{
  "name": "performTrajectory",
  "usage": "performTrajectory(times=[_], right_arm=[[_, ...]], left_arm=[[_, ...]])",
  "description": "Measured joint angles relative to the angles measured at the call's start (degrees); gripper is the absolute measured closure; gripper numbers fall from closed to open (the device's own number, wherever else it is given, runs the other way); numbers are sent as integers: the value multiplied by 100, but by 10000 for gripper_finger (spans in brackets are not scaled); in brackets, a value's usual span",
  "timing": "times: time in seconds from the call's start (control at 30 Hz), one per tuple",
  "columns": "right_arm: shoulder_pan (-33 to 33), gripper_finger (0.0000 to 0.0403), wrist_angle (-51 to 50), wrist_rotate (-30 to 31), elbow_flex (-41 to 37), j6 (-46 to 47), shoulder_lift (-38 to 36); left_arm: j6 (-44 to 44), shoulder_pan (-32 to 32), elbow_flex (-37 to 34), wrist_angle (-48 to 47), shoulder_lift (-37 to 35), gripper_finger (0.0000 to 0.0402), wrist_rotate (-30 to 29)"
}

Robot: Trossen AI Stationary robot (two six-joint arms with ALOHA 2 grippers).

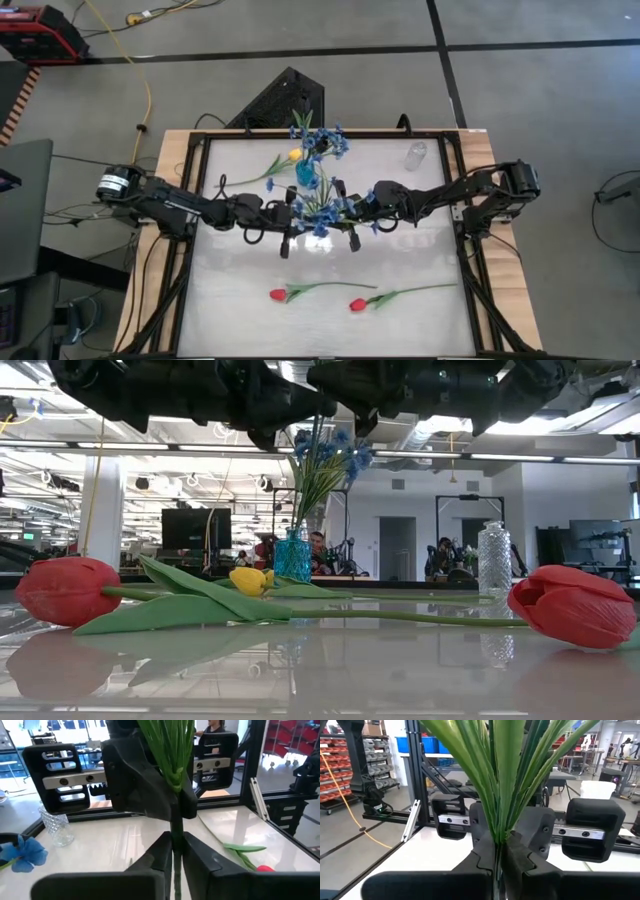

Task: Sort flowers into vase by color
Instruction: Put the blue flowers into the blue vase

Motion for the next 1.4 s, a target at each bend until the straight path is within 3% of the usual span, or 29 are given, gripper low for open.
performTrajectory(times=[0.23,0.5,0.67,0.8,1.03,1.2,1.4], right_arm=[[-7,335,-190,2,0,-246,-2],[-161,229,-505,-26,2,-338,-6],[-351,179,-869,-45,25,-122,-32],[-446,169,-1339,-45,26,-107,-117],[-511,176,-2072,-44,11,-125,-131],[-517,179,-2453,-44,-57,-128,-74],[-485,179,-2378,-54,-61,-186,-95]], left_arm=[[-79,97,0,-42,4,395,9],[103,113,0,-71,-48,398,-290],[456,140,-13,-445,-345,399,-826],[678,228,-28,-1019,-879,399,-968],[886,433,-270,-1193,-2161,399,-1008],[357,924,-902,17,-2669,399,-1423],[-710,1696,-1740,1615,-2191,400,-1648]])
